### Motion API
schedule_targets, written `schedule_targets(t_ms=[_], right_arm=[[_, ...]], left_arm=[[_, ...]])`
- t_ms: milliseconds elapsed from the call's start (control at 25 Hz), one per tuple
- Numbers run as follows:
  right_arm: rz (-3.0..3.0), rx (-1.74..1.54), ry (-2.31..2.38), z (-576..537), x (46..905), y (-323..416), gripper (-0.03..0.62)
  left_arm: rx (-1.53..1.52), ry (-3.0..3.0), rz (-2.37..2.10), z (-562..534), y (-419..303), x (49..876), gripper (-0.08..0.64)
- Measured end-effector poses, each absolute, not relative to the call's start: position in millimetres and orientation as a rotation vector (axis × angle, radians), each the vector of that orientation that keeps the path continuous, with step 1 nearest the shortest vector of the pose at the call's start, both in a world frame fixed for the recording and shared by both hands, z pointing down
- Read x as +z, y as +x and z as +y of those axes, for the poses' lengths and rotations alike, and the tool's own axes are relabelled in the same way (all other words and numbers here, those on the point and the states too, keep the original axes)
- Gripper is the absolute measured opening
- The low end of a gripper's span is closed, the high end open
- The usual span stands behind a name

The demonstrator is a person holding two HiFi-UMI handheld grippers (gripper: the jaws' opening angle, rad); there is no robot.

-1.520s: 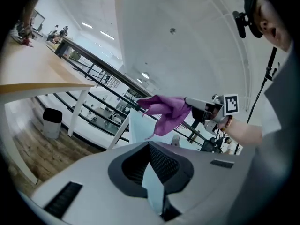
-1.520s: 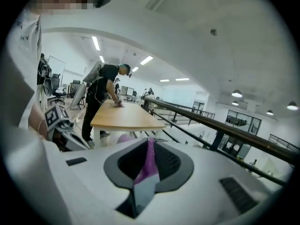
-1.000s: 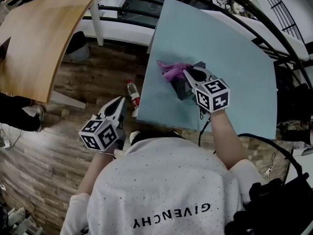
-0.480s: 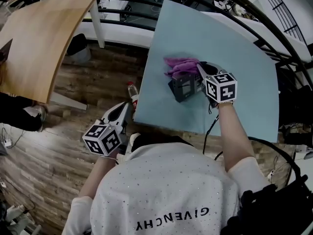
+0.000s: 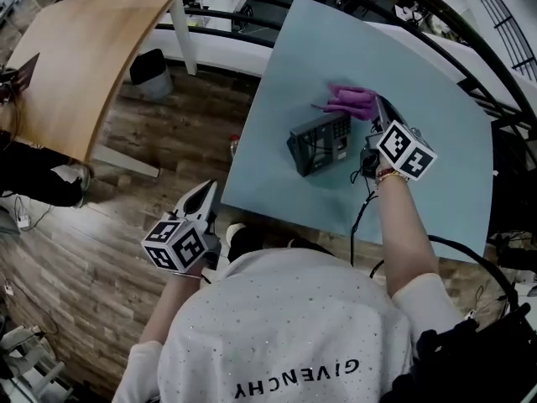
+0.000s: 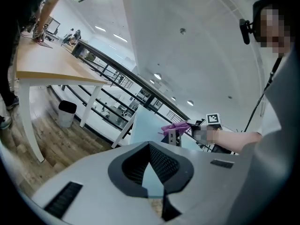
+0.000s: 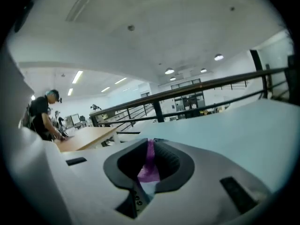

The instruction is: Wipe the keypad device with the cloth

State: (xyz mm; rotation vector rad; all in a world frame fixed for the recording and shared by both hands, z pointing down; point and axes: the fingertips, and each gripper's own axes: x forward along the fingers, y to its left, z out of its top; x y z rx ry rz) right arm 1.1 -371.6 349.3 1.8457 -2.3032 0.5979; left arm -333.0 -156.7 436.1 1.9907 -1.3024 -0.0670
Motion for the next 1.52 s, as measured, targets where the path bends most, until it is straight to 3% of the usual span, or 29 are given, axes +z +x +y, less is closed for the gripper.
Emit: schedule_targets(t_ms=[240, 1120, 1320, 1520], right_arm=[[-2.442, 0.972, 1.541, -344, 386, -22, 0.044], [-2.316, 1.148, 1.058, -241, 484, 8, 0.044], [-2.442, 1.071, 1.058, -228, 443, 26, 0.043], [-2.779, 0.759, 1.124, -235, 325, 48, 0.041]], left_arm=[[-0.078, 2.003, -1.327, -154, -294, 424, 0.002], [-0.082, 2.018, -1.486, -126, -206, 385, 0.002], [-0.126, 2.060, -1.488, -117, -185, 352, 0.002], [-0.204, 2.185, -1.478, -135, -159, 306, 0.002]])
